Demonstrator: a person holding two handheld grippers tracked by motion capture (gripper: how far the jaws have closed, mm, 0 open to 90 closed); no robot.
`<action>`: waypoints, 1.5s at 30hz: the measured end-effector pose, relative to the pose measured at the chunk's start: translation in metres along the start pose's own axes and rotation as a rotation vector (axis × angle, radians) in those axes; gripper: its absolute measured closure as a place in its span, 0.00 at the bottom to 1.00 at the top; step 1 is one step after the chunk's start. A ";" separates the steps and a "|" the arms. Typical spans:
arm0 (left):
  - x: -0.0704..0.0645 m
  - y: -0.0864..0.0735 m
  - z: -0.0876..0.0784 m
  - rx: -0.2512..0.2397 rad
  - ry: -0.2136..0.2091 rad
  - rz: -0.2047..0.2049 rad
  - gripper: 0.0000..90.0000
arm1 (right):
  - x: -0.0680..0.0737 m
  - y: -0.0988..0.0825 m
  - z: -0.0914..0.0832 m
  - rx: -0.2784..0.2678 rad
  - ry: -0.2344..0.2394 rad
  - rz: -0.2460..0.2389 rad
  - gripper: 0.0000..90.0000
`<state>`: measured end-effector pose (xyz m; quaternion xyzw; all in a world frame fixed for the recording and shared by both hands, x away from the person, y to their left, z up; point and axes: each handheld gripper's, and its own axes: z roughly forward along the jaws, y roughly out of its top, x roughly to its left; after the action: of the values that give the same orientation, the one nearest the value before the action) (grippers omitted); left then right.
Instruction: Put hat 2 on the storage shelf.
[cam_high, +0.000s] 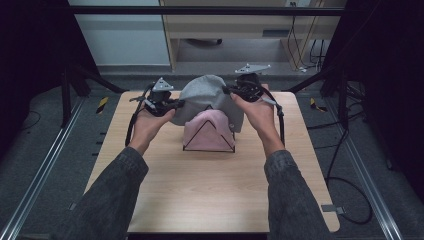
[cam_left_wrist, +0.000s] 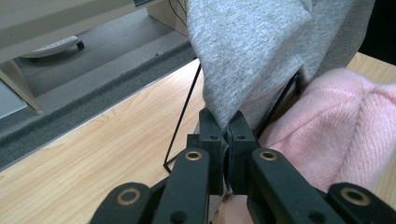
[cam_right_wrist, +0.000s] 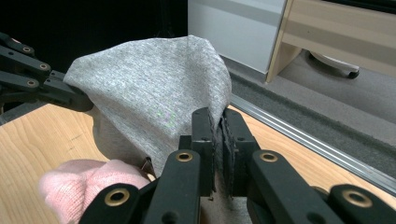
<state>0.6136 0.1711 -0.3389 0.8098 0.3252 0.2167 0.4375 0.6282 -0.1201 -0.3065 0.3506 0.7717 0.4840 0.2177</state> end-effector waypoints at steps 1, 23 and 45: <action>0.000 -0.001 0.000 0.001 0.000 -0.002 0.97 | 0.000 -0.002 0.000 0.002 0.001 0.006 0.95; 0.002 -0.031 0.014 0.058 0.001 -0.035 0.97 | 0.004 -0.024 0.014 0.058 0.013 0.000 0.95; 0.001 -0.055 0.023 0.107 -0.006 -0.053 0.97 | 0.012 -0.037 0.020 0.106 0.026 -0.014 0.94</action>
<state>0.6102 0.1812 -0.3976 0.8238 0.3564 0.1849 0.4002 0.6212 -0.1098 -0.3485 0.3498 0.8015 0.4453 0.1921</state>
